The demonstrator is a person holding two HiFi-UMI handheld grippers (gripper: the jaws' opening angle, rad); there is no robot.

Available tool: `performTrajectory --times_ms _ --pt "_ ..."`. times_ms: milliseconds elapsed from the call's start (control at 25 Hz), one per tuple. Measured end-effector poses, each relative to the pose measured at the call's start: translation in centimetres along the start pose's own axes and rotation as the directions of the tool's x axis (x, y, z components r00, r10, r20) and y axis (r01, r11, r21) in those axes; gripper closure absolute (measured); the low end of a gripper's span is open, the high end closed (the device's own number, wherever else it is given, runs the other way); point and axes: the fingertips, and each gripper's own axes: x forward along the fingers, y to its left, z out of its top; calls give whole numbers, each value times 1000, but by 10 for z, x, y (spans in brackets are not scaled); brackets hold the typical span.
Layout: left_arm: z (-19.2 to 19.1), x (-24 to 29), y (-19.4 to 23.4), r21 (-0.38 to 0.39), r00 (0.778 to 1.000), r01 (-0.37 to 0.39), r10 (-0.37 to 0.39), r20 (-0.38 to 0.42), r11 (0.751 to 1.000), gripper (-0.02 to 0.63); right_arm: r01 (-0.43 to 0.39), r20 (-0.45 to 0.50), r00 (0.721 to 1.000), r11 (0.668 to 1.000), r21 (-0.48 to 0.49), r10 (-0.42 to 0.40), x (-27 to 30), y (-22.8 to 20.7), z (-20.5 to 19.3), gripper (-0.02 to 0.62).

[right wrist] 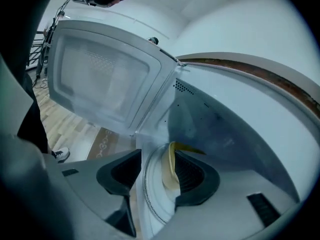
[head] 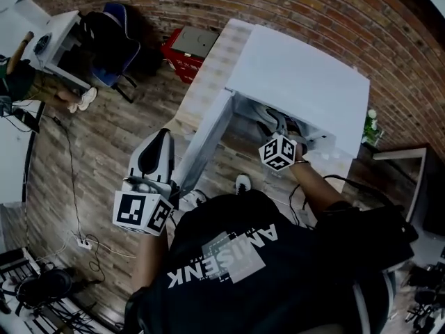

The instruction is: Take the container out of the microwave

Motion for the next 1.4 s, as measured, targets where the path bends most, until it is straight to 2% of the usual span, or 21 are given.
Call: performTrajectory --times_ms 520,720,1040,1400 --pt "-4 -35 10 7 988 -152 152 -6 988 592 24 -91 995 999 -44 -28 47 -17 -21 368" --pt "-7 -49 16 -2 979 -203 203 -5 979 592 36 -119 992 995 -92 -47 57 -21 -28 368" --pt "-12 -66 20 -14 970 -242 242 -8 970 592 35 -176 983 990 -133 -59 71 -17 -34 370" --pt "-11 -75 26 -18 966 -259 259 -9 966 592 58 -214 971 978 -199 -102 76 -23 -37 479"
